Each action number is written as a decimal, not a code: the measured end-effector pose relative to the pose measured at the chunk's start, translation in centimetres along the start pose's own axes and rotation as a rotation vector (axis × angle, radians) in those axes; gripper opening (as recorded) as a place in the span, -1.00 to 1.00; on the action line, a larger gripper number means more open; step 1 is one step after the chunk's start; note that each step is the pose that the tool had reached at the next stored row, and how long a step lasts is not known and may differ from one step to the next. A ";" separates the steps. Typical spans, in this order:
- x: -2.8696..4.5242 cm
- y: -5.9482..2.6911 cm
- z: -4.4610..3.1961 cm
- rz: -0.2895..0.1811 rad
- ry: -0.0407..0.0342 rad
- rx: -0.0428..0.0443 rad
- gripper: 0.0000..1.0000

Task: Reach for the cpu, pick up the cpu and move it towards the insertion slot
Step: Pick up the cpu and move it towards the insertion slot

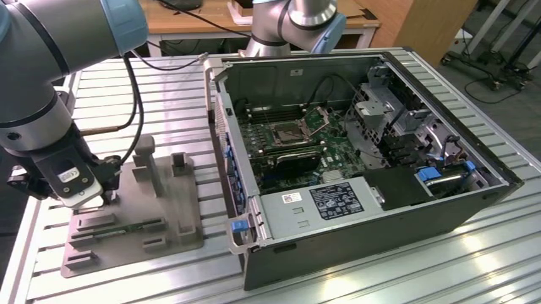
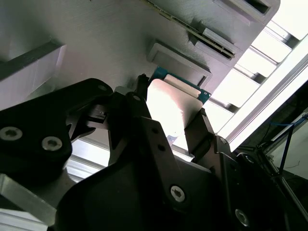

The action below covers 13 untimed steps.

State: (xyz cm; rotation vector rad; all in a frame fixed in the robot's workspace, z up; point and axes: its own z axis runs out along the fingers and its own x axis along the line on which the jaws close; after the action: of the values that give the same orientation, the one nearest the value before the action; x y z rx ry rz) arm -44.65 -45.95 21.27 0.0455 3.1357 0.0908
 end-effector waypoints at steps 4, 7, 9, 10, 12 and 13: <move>0.00 0.00 -0.06 0.000 0.0002 0.0001 0.09; 0.00 0.01 -0.16 0.000 0.0001 0.0001 0.09; 0.00 0.01 -0.21 0.000 -0.0001 -0.0001 0.09; 0.00 0.02 -0.23 0.000 -0.0002 -0.0001 0.09; 0.00 0.02 -0.32 0.000 0.0002 0.0001 0.09; 0.00 0.02 -0.34 0.000 0.0000 0.0000 0.09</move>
State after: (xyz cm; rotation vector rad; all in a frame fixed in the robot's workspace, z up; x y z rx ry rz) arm -44.65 -45.95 21.61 0.0455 3.1357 0.0907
